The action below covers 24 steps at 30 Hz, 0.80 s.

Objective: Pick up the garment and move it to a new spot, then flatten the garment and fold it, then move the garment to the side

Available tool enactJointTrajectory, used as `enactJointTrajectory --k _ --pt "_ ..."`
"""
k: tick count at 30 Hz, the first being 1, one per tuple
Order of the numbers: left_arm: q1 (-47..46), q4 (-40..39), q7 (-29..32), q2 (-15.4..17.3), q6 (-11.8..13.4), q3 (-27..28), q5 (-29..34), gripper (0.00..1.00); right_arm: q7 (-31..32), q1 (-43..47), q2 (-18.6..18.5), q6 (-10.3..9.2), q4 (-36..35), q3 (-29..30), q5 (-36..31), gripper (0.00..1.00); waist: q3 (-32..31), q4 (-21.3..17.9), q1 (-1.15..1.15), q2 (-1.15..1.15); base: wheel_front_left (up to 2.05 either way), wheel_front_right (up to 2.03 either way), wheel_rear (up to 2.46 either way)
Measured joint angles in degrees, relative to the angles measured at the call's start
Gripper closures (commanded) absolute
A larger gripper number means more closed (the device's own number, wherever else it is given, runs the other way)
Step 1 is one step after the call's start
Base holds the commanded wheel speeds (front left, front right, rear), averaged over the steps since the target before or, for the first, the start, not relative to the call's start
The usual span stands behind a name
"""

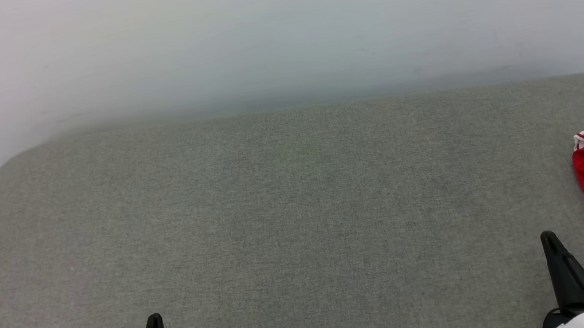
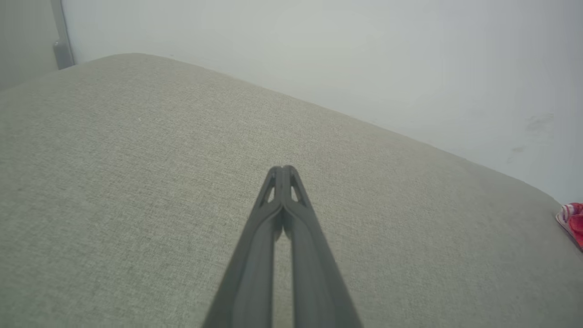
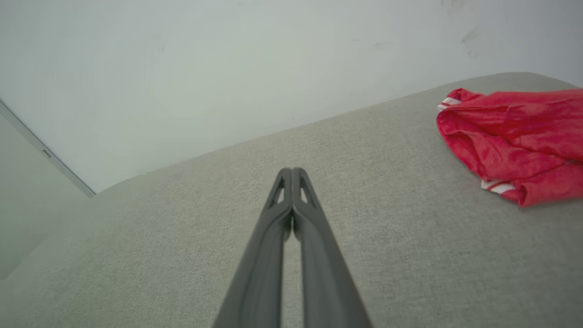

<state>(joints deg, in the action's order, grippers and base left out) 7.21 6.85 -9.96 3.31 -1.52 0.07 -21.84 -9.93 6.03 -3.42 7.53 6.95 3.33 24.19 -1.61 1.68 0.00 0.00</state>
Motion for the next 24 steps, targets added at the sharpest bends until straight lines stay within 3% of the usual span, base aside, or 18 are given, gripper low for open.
enactJointTrajectory --k 24 --pt "-4.09 2.16 4.90 -0.11 -1.74 1.94 -21.35 1.00 4.89 -3.57 -0.01 -0.01 2.14 0.67 20.92 1.00 0.38 -0.36 0.00 0.00 0.00 0.00 0.00"
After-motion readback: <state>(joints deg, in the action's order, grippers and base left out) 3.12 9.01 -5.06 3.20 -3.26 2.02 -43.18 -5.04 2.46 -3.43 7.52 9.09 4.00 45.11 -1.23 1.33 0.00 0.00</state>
